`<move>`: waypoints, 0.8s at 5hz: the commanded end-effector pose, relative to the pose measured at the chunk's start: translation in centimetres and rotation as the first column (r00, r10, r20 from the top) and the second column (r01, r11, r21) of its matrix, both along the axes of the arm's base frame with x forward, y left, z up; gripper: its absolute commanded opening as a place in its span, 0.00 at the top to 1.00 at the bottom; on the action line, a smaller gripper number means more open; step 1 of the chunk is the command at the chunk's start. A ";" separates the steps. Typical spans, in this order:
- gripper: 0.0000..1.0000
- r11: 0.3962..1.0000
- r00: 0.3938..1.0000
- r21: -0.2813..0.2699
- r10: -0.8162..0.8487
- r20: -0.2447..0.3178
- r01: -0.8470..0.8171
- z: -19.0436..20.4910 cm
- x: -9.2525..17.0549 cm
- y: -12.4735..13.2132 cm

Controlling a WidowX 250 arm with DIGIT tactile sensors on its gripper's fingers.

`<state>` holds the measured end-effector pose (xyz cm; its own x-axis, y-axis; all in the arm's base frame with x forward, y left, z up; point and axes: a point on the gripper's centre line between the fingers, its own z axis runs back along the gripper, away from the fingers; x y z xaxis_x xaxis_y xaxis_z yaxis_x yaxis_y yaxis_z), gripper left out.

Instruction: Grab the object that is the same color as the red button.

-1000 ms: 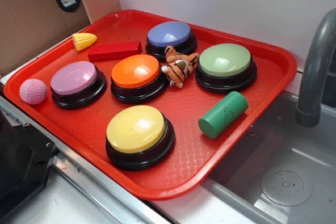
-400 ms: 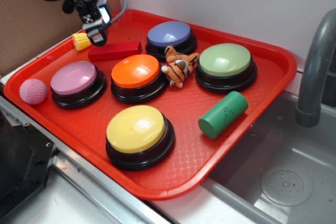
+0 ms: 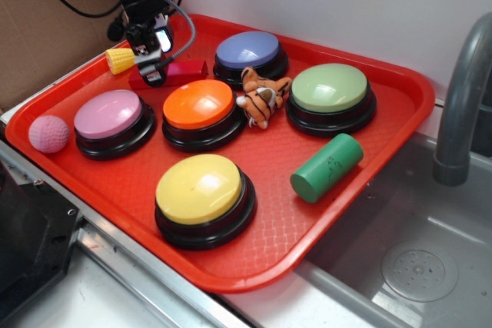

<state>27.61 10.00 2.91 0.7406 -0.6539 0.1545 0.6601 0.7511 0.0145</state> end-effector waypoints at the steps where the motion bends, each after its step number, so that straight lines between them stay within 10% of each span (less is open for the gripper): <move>1: 0.00 0.995 0.995 0.054 -0.090 0.031 0.088 -0.3 1.9 -1.6; 2: 1.00 0.991 0.995 0.086 -0.104 0.007 0.103 -0.8 1.9 -2.0; 4: 1.00 0.991 0.997 0.111 -0.070 -0.026 0.072 0.5 1.7 -1.9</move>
